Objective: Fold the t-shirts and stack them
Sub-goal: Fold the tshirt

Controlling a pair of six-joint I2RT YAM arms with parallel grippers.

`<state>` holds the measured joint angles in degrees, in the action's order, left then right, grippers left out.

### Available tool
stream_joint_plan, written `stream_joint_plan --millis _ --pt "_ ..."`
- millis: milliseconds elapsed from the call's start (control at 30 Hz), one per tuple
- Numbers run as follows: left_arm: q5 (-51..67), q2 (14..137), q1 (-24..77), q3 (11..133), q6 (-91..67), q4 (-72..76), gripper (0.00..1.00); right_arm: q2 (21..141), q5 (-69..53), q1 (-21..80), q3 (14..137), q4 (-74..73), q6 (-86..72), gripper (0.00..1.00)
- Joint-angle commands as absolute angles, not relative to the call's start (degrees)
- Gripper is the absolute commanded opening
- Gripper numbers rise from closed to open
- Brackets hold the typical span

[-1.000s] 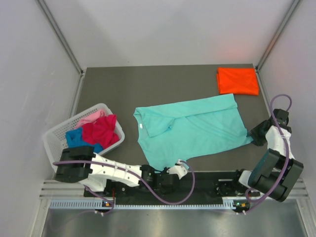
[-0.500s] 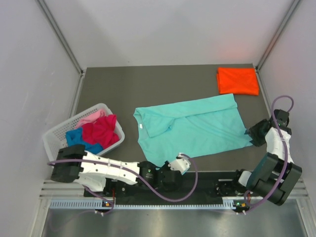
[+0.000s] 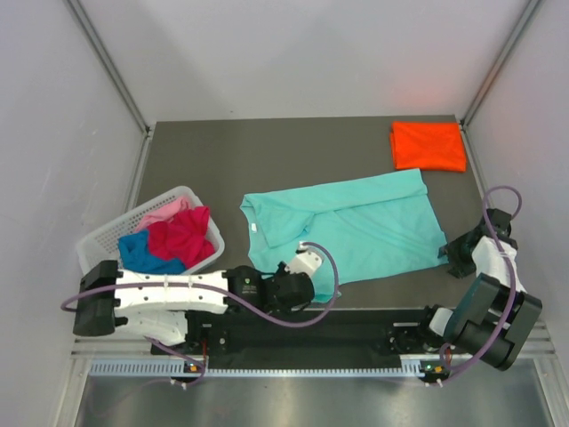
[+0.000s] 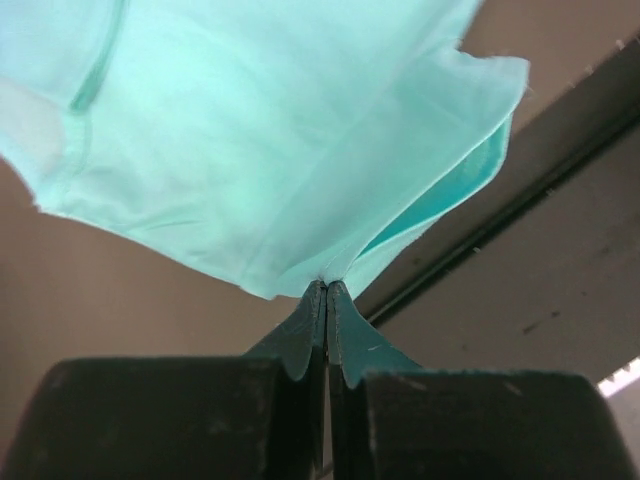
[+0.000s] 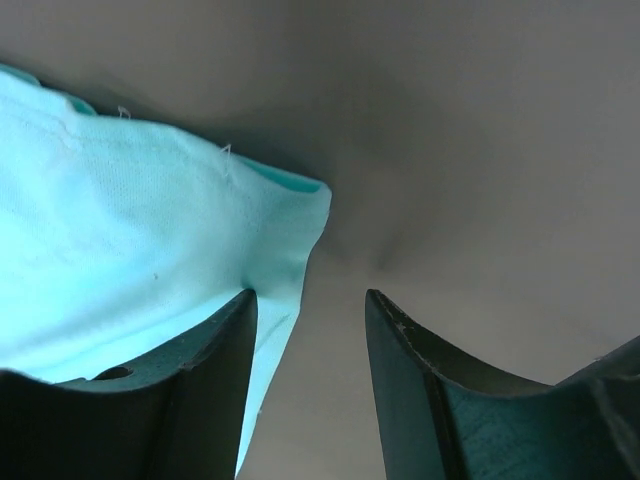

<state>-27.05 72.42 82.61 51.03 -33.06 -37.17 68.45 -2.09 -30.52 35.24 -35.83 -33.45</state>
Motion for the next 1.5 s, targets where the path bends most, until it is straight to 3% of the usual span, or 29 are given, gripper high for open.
stream_joint_plan --millis 0,367,467,567,600,667,1067,1467 --pt "-26.54 67.24 79.2 53.35 -32.7 -38.67 0.0 68.47 2.19 -30.32 36.47 -32.96 -34.19 0.48" --pt "-26.02 65.74 73.92 57.22 -28.3 -38.15 0.0 75.05 3.69 -30.32 35.51 -28.04 -32.61 0.47" --pt "-23.12 66.71 71.64 57.48 -27.42 -37.88 0.0 76.11 3.96 -30.32 34.98 -26.37 -32.17 0.42" --pt "-22.07 66.36 69.79 57.66 -26.9 -37.88 0.0 76.99 3.87 -30.32 35.33 -25.84 -31.91 0.32" --pt "-21.8 66.18 69.26 57.74 -26.37 -37.97 0.0 76.91 3.78 -30.32 35.51 -25.84 -31.82 0.18" --pt "-21.27 65.74 67.33 58.09 -25.67 -38.32 0.0 76.21 3.43 -30.24 36.12 -26.28 -31.64 0.01" --pt "-16.7 70.04 60.91 61.17 -23.29 -39.11 0.0 68.73 3.69 -24.61 38.93 -27.43 -36.73 0.0" --pt "-18.01 75.93 57.04 66.62 -21.8 -42.45 0.0 73.99 3.17 -21.71 48.16 -24.96 -35.51 0.0"
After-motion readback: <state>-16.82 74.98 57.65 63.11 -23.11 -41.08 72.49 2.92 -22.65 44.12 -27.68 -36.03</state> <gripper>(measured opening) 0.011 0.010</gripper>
